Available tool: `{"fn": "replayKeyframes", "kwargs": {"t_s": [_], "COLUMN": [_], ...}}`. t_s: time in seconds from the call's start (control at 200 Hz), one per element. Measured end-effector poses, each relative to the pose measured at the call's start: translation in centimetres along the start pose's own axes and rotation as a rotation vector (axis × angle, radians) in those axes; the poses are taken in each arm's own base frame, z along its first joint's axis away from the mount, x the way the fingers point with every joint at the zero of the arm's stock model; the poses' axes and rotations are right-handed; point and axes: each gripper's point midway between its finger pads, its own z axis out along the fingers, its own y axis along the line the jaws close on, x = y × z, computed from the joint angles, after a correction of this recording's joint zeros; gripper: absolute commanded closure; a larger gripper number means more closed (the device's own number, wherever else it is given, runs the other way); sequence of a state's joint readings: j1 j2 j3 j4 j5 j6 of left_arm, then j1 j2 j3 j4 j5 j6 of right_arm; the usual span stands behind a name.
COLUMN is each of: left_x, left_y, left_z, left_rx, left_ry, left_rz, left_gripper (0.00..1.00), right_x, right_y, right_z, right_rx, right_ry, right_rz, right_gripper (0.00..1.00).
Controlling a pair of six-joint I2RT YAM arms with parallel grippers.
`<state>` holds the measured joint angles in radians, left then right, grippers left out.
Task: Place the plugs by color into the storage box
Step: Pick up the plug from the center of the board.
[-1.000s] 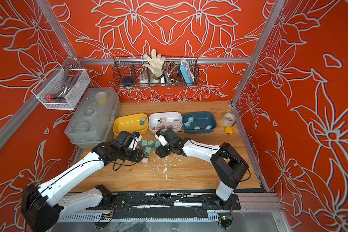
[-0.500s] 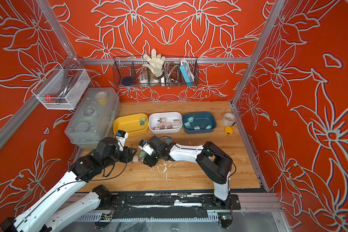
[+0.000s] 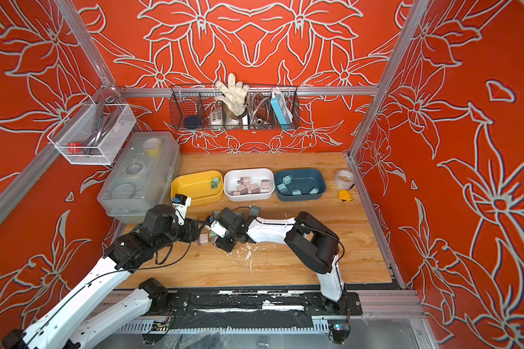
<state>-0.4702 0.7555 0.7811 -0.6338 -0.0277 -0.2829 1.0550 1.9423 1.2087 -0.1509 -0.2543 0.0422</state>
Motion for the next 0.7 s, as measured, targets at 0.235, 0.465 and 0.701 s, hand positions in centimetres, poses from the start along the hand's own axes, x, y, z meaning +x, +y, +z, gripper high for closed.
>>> {"fn": "replayKeyframes", "kwargs": {"t_s": [0.235, 0.465, 0.701], "left_x": [-0.1, -0.2, -0.5], "left_y": [0.2, 0.3, 0.6], "left_z": [0.0, 0.0, 0.1], "left_rx": [-0.004, -0.004, -0.002], "left_ry": [-0.002, -0.005, -0.014], "left_rz": [-0.012, -0.017, -0.034], "left_gripper": [0.39, 0.39, 0.39], "right_x": [0.1, 0.3, -0.5], "right_y": [0.0, -0.1, -0.9], "right_z": [0.1, -1.0, -3.2], "right_rx": [0.0, 0.013, 0.008], "right_ry": [0.01, 0.007, -0.054], "right_rz": [-0.03, -0.052, -0.03], "right_gripper": [0.72, 0.78, 0.8]}}
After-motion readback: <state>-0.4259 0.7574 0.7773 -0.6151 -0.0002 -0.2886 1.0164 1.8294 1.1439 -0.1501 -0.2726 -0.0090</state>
